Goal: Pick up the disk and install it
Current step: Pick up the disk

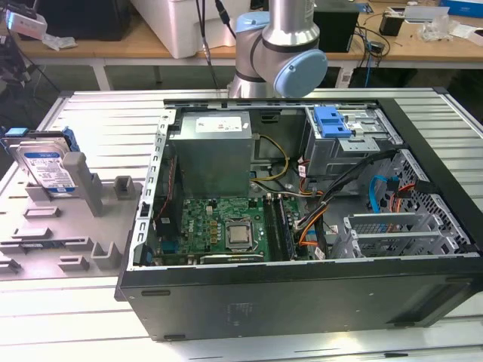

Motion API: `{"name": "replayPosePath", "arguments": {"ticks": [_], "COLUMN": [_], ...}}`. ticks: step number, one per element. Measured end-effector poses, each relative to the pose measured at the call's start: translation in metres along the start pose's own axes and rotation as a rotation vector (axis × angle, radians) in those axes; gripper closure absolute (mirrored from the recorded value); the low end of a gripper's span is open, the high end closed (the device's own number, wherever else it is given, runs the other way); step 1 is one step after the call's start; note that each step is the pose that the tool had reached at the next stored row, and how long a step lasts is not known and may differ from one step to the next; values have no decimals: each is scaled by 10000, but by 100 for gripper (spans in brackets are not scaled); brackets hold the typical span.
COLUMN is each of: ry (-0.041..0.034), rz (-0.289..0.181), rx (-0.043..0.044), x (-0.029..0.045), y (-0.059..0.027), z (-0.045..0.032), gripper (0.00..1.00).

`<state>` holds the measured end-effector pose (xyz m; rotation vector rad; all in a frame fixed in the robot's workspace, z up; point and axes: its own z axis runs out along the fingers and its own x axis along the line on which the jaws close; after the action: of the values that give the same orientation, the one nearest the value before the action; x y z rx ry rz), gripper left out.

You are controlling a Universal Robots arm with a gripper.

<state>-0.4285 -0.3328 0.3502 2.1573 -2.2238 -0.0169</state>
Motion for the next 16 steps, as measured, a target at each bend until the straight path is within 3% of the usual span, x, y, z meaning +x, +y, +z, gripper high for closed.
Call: {"name": "replayPosePath", "arguments": {"ticks": [6, 10, 16], "ry": [100, 165, 207], "rz": [-182, -366, -490], "rx": [7, 14, 17], "x": [-1, -3, -5], "y": [8, 18, 23], "z": [67, 162, 240], "gripper": [10, 10, 10]}}
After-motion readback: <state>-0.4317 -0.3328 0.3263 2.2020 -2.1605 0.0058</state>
